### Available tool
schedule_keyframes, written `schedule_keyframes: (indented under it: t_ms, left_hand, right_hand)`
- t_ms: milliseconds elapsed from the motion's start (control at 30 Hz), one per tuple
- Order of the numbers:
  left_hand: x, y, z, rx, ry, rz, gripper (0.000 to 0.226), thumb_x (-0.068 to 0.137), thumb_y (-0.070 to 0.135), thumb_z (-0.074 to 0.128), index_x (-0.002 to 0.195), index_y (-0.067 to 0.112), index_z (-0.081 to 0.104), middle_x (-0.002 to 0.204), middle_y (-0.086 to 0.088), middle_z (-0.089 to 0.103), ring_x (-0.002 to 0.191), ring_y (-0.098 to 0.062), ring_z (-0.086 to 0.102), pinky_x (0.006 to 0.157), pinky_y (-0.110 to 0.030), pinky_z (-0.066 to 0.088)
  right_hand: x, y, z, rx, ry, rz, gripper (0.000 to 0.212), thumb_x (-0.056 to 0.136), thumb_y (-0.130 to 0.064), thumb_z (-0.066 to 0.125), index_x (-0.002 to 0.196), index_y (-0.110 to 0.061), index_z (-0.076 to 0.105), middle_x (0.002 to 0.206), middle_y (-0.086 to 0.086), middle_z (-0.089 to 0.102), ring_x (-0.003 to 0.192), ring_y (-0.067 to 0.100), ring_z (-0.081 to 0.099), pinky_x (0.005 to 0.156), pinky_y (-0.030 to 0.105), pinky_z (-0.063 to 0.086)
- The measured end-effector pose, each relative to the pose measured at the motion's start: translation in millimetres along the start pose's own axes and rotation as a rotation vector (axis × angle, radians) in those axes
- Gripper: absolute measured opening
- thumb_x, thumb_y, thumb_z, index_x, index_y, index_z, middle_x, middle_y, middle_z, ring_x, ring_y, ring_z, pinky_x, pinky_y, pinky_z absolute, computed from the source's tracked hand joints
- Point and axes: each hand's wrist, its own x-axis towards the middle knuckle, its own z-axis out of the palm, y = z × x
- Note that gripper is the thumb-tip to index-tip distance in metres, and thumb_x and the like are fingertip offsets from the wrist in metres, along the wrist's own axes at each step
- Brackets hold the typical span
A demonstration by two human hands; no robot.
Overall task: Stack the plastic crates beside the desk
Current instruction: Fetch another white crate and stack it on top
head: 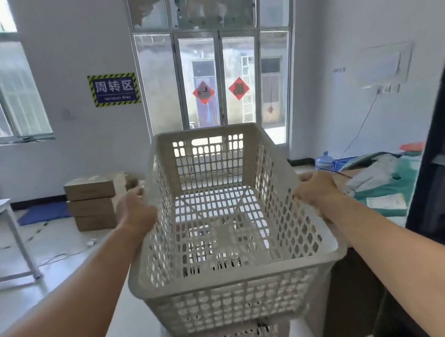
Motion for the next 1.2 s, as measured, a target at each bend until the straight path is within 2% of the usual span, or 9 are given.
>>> schedule_keyframes:
  t_ms: [167, 267, 333, 500, 767, 867, 1033, 1100, 1200]
  left_hand:
    - [37, -7, 35, 0.039, -0.034, -0.038, 0.032, 0.073, -0.004, 0.056, 0.103, 0.003, 0.067, 0.1, -0.017, 0.068, 0.091, -0.033, 0.061, 0.085, -0.04, 0.052]
    - [49, -15, 50, 0.017, -0.068, -0.092, 0.015, 0.077, -0.003, 0.057, 0.087, 0.004, 0.067, 0.092, -0.016, 0.063, 0.088, -0.033, 0.059, 0.084, -0.039, 0.051]
    - [60, -22, 58, 0.023, -0.098, -0.108, 0.02, 0.08, 0.001, 0.059, 0.098, 0.0, 0.067, 0.094, -0.017, 0.063, 0.084, -0.029, 0.056, 0.084, -0.037, 0.05]
    - [83, -38, 66, 0.079, -0.151, -0.154, 0.023, 0.085, 0.003, 0.055, 0.065, 0.013, 0.054, 0.068, -0.004, 0.051, 0.066, -0.023, 0.052, 0.075, -0.039, 0.052]
    - [100, -47, 73, 0.2, -0.235, -0.146, 0.019, 0.084, 0.002, 0.053, 0.098, -0.007, 0.063, 0.093, -0.022, 0.061, 0.068, -0.025, 0.053, 0.064, -0.037, 0.05]
    - [92, -41, 78, 0.318, -0.287, -0.084, 0.048, 0.083, 0.002, 0.06, 0.129, 0.002, 0.044, 0.102, -0.016, 0.044, 0.067, -0.017, 0.045, 0.054, -0.027, 0.046]
    - [71, -37, 65, 0.103, -0.33, -0.089, 0.086, 0.078, 0.026, 0.073, 0.146, 0.013, 0.022, 0.097, -0.012, 0.055, 0.085, -0.027, 0.059, 0.077, -0.049, 0.057]
    - [57, -38, 54, 0.035, -0.302, -0.138, 0.092, 0.074, 0.039, 0.074, 0.147, 0.016, 0.023, 0.121, -0.016, 0.054, 0.095, -0.027, 0.062, 0.077, -0.047, 0.057]
    - [26, -32, 46, 0.139, -0.344, 0.0, 0.091, 0.074, 0.046, 0.072, 0.147, 0.016, 0.027, 0.119, -0.008, 0.058, 0.094, -0.02, 0.06, 0.077, -0.036, 0.055]
  right_hand:
    - [48, 11, 26, -0.046, -0.036, 0.041, 0.024, 0.074, 0.009, 0.056, 0.082, -0.009, 0.07, 0.091, 0.021, 0.071, 0.085, 0.039, 0.068, 0.08, 0.052, 0.057]
    - [69, 22, 44, -0.09, -0.036, 0.038, 0.028, 0.069, 0.008, 0.052, 0.094, 0.012, 0.063, 0.098, 0.034, 0.065, 0.069, 0.034, 0.063, 0.077, 0.065, 0.051]
    - [82, 25, 54, -0.135, -0.047, 0.049, 0.032, 0.069, 0.007, 0.052, 0.098, 0.013, 0.064, 0.101, 0.03, 0.068, 0.066, 0.028, 0.057, 0.076, 0.062, 0.053]
    - [103, 20, 79, -0.235, -0.091, 0.086, 0.034, 0.075, 0.005, 0.049, 0.104, 0.01, 0.066, 0.1, 0.021, 0.071, 0.091, 0.038, 0.067, 0.081, 0.049, 0.057]
    - [120, 23, 97, -0.43, -0.153, 0.104, 0.03, 0.076, -0.007, 0.051, 0.102, -0.002, 0.066, 0.098, 0.018, 0.069, 0.087, 0.035, 0.067, 0.08, 0.044, 0.058]
    - [101, 9, 92, -0.575, -0.232, 0.061, 0.029, 0.081, -0.012, 0.054, 0.107, -0.001, 0.06, 0.101, 0.013, 0.066, 0.083, 0.026, 0.064, 0.065, 0.032, 0.055]
    - [88, 16, 89, -0.531, -0.362, 0.001, 0.064, 0.084, -0.037, 0.066, 0.132, 0.0, 0.044, 0.109, 0.016, 0.061, 0.077, 0.022, 0.064, 0.051, 0.022, 0.048]
    - [80, 17, 87, -0.522, -0.382, -0.075, 0.086, 0.079, -0.049, 0.068, 0.143, -0.003, 0.034, 0.121, 0.018, 0.056, 0.083, 0.022, 0.065, 0.057, 0.024, 0.052]
    - [58, 13, 91, -0.614, -0.467, -0.283, 0.092, 0.078, -0.06, 0.061, 0.149, -0.013, 0.026, 0.151, 0.013, 0.035, 0.123, 0.027, 0.05, 0.099, 0.039, 0.046]
